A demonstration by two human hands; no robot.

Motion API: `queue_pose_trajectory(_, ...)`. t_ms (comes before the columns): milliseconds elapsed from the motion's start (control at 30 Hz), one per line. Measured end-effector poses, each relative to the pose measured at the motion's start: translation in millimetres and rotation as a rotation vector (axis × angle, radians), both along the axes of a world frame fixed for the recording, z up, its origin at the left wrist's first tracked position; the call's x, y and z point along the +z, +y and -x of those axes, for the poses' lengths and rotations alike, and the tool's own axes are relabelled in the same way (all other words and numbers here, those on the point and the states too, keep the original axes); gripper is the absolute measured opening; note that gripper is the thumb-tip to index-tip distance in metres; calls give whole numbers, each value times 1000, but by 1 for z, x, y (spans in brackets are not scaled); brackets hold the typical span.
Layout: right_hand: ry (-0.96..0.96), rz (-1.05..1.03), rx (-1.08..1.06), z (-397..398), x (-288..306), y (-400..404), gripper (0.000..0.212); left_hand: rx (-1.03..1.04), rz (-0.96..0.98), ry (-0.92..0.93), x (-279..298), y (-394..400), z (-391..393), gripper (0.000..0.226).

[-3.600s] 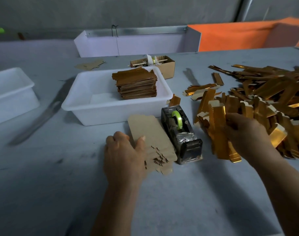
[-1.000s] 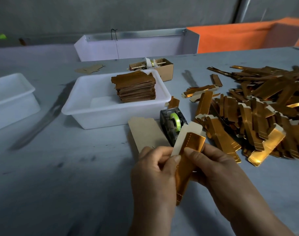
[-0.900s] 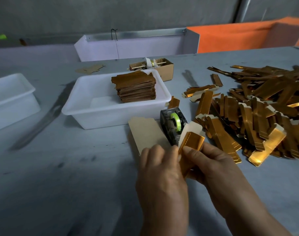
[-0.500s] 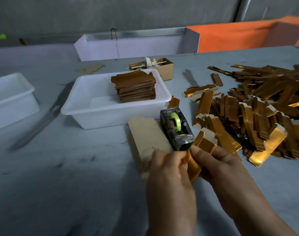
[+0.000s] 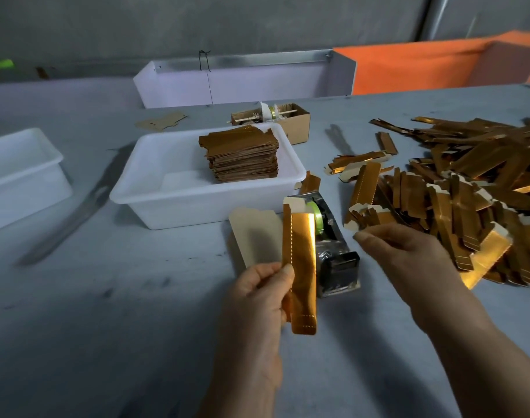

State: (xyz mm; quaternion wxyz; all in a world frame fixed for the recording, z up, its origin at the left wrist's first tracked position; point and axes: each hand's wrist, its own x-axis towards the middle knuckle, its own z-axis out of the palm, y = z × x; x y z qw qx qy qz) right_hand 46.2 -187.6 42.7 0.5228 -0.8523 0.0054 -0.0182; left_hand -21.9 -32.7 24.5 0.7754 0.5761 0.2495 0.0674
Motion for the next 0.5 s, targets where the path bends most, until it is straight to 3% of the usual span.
queue_pose_trajectory(133,183,19,125,-12,-14,5,13,40,11,20,-1,-6,-5,7)
queue_pose_trajectory(367,256,-50,112,-16,-14,11,16,29,110,18,0,-8,-13,11)
queue_pose_trajectory(500,288,-80,119,-15,-12,13,13,-22,44,8,-3,-13,-17,12)
